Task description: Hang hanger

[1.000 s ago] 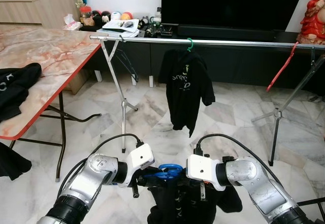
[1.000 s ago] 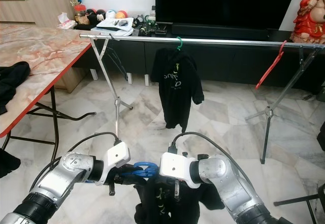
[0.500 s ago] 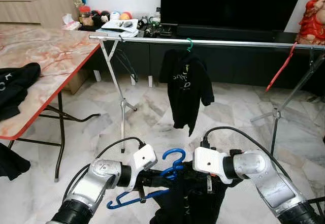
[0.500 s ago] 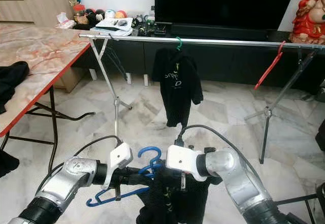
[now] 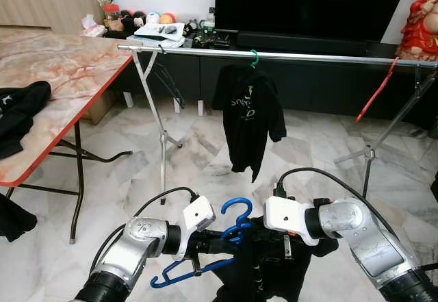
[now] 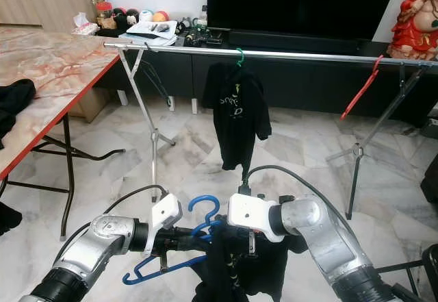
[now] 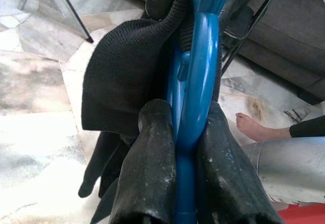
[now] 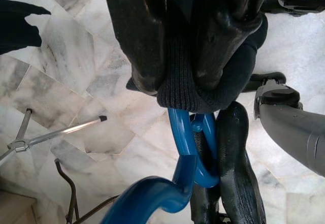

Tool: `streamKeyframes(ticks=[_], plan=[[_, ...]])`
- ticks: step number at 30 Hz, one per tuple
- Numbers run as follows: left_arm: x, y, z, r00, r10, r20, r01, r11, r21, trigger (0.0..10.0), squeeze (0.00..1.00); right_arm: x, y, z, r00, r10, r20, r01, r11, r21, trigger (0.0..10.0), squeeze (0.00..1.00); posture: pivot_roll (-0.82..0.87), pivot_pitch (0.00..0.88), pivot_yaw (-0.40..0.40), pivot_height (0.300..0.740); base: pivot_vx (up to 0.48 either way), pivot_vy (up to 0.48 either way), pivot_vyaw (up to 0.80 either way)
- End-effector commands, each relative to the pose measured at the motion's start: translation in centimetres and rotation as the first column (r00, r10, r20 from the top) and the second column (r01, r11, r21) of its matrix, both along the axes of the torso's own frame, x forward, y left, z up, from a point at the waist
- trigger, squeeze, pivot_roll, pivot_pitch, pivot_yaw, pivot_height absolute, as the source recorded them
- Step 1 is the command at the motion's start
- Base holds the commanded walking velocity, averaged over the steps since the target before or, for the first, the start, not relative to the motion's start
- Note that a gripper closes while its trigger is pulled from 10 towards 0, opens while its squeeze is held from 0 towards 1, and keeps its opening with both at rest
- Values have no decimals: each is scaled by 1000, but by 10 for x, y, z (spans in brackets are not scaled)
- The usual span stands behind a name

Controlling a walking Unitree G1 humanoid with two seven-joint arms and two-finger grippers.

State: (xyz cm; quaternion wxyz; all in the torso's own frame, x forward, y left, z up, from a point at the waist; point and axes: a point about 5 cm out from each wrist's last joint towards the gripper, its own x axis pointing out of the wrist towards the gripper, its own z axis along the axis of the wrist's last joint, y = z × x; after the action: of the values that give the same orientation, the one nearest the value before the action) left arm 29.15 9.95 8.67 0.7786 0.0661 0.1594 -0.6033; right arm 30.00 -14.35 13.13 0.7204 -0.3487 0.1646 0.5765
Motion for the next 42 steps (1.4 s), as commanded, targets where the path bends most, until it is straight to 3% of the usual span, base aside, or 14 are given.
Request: streamKeyframes(ticks=[1, 3, 4, 5, 6, 10, 11, 13, 23, 26, 28, 30, 40, 42], plan=[[5, 4, 4, 998, 62, -1, -62, 997, -37, 0, 0, -4, 16, 15, 995, 87, 43, -90, 994, 65, 10000, 0, 12, 51, -37, 740, 0, 0, 0], [6, 4, 4, 998, 63, 0, -63, 997, -38, 0, 0, -5, 16, 15, 996, 82, 37, -86, 991, 104, 9804, 0, 11, 50, -37, 740, 0, 0, 0], [6, 4, 4, 998, 63, 1, -63, 997, -38, 0, 0, -6, 17, 15, 996, 78, 34, -82, 988, 132, 3490, 0, 11, 50, -37, 740, 0, 0, 0], [6, 4, 4, 998, 64, 2, -64, 997, -38, 0, 0, -7, 17, 16, 997, 72, 29, -75, 984, 160, 3490, 0, 11, 50, -37, 740, 0, 0, 0], [6, 4, 4, 998, 64, 2, -64, 997, -38, 0, 0, -7, 17, 16, 998, 66, 23, -69, 981, 182, 549, 0, 11, 51, -36, 740, 0, 0, 0], [7, 5, 4, 998, 65, 3, -65, 997, -38, 0, 0, -11, 15, 15, 999, 48, 1, -47, 973, 224, 784, 0, 10, 51, -36, 740, 0, 0, 0], [7, 5, 4, 998, 65, 3, -65, 997, -38, 0, 0, -12, 14, 13, 999, 36, -5, -34, 973, 226, 8824, 0, 9, 52, -34, 740, 0, 0, 0], [7, 5, 4, 998, 65, 2, -65, 997, -38, 0, 0, -13, 12, 10, 1000, 24, -11, -21, 974, 225, 10000, 0, 9, 52, -34, 740, 0, 0, 0], [8, 7, 4, 997, 71, 5, -71, 997, -40, 0, 0, -16, 5, 12, 999, -30, -31, 38, 955, 295, 10000, 0, 11, 49, -33, 740, 0, 0, 0], [8, 7, 5, 997, 74, 5, -74, 996, -41, 0, 0, -17, 3, 14, 998, -55, -41, 65, 937, 344, 7020, 0, 11, 49, -33, 740, 0, 0, 0], [9, 7, 5, 997, 76, 5, -76, 996, -41, 0, 0, -20, 2, 16, 996, -62, -61, 81, 916, 393, 1608, 0, 13, 46, -34, 740, 0, 0, 0], [9, 8, 5, 997, 75, 4, -75, 996, -41, 0, 0, -23, 1, 17, 995, -71, -73, 95, 902, 420, 863, 0, 13, 46, -34, 740, 0, 0, 0], [9, 7, 5, 997, 71, 2, -71, 996, -46, 0, 0, -27, -4, 24, 988, -90, -123, 144, 819, 556, 510, 0, 12, 40, -35, 740, 0, 0, 0], [8, 7, 5, 998, 69, 1, -69, 997, -46, 0, 0, -28, -4, 25, 988, -87, -131, 147, 805, 575, 4667, 0, 13, 40, -36, 740, 0, 0, 0]])
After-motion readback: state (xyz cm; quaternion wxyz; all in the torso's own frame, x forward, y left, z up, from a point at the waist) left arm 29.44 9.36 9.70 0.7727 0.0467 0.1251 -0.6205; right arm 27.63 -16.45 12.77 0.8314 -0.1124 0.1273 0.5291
